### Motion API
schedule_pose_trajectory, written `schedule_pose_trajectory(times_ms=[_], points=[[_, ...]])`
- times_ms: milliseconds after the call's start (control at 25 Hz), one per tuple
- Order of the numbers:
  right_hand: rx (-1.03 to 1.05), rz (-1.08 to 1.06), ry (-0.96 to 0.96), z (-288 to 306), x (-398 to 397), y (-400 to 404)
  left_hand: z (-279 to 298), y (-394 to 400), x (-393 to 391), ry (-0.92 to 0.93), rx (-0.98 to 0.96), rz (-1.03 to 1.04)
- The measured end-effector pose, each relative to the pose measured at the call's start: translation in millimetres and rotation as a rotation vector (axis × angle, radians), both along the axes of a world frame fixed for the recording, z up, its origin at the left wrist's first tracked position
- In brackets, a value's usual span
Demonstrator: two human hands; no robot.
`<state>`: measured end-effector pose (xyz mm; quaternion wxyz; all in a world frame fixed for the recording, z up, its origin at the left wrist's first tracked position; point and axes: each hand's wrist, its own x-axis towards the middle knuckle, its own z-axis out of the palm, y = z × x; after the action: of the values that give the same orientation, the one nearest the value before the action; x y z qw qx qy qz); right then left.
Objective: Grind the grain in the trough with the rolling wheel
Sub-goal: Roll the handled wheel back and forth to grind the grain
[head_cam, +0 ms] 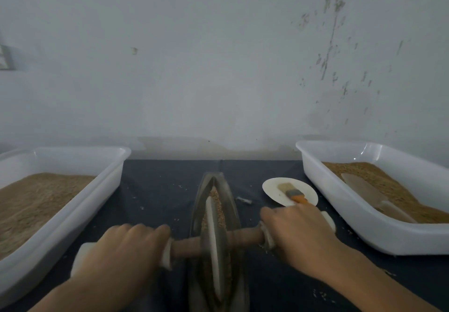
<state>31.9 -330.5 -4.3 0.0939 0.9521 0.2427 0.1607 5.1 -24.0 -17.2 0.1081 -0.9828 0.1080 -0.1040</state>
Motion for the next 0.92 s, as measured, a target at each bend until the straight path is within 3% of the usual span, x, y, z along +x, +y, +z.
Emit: schedule_pose_trajectory(times_ms=[160, 280, 560, 720, 920], points=[[0.085, -0.190, -0.015, -1.9, 60.1, 21.4, 23.3, -21.1, 72.4, -0.192, 0.093, 0.020], [0.099, -0.242, -0.077, -2.5, 76.4, 26.4, 36.0, -30.3, 105.8, -0.189, 0.037, 0.046], [-0.097, -0.009, -0.024, 18.4, -18.7, 5.2, -2.2, -0.9, -6.5, 0.002, -0.176, -0.001], [-0.031, -0.131, 0.240, 21.9, 5.4, 14.5, 14.5, -12.0, 11.4, 0.102, -0.116, 0.001], [0.040, -0.241, -0.026, 13.2, 75.2, 29.5, 31.2, -30.0, 89.0, -0.120, -0.046, 0.071]])
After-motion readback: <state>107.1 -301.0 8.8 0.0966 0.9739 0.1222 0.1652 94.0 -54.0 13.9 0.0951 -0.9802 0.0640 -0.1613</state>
